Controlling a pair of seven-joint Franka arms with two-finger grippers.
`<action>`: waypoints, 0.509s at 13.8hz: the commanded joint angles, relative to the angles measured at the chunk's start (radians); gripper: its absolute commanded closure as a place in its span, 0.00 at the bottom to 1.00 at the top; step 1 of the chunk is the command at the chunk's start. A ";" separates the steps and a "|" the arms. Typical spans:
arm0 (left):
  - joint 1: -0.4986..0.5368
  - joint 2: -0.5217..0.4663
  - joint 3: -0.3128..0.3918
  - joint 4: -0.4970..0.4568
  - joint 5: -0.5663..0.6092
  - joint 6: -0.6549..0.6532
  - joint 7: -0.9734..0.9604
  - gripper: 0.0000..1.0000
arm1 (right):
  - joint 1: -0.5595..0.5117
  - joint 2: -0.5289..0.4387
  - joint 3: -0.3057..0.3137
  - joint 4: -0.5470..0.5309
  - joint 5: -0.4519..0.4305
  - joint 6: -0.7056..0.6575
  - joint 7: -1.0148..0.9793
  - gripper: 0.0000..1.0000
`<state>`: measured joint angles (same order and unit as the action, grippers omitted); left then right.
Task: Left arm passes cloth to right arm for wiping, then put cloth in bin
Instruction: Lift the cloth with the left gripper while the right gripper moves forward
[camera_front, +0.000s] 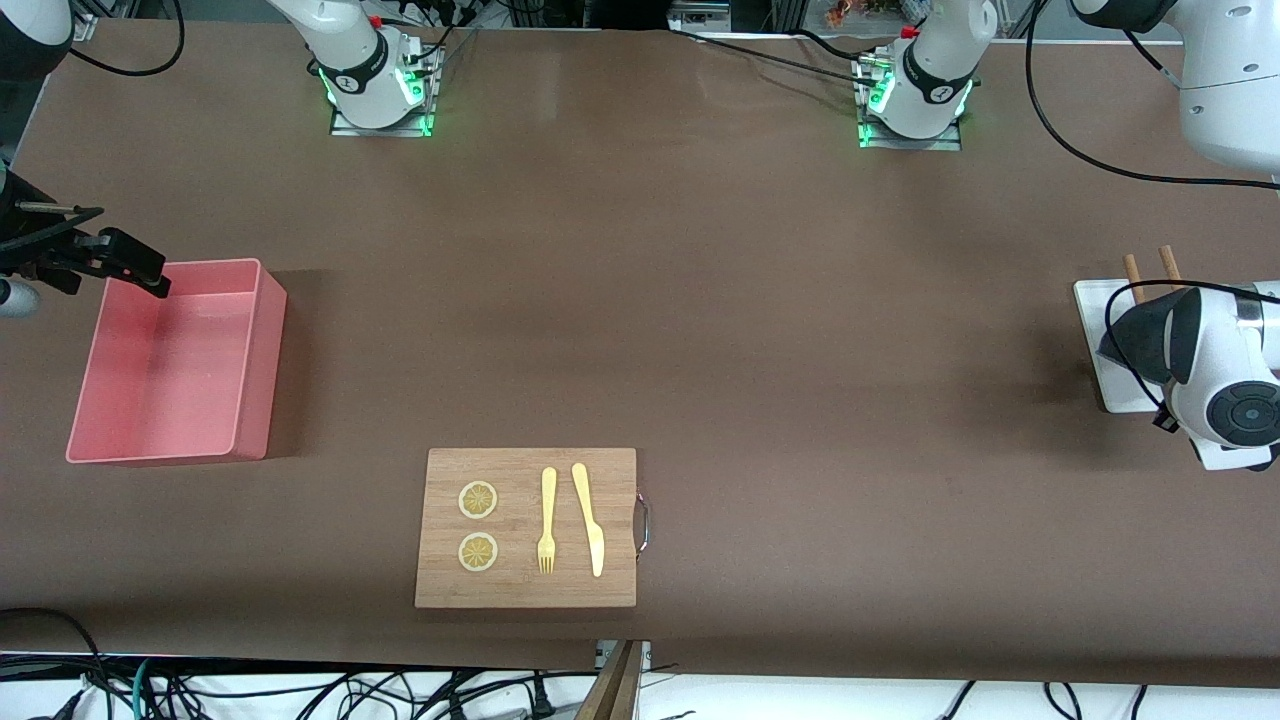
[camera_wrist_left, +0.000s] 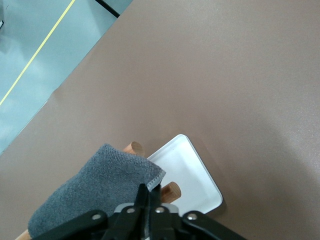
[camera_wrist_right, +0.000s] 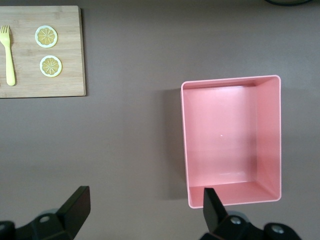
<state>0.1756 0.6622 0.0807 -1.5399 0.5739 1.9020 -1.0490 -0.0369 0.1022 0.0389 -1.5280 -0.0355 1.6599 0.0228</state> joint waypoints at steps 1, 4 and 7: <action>-0.001 -0.009 -0.002 0.029 0.005 -0.020 -0.014 1.00 | -0.003 0.014 0.003 0.019 -0.001 -0.003 -0.014 0.00; 0.002 -0.079 -0.012 0.037 -0.061 -0.085 0.020 1.00 | -0.001 0.039 0.003 0.019 -0.001 -0.003 -0.012 0.00; -0.002 -0.162 -0.071 0.038 -0.135 -0.199 0.041 1.00 | 0.000 0.056 0.003 0.017 -0.006 -0.005 -0.012 0.00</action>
<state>0.1759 0.5684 0.0476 -1.4921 0.4756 1.7711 -1.0314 -0.0370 0.1414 0.0389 -1.5283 -0.0355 1.6603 0.0228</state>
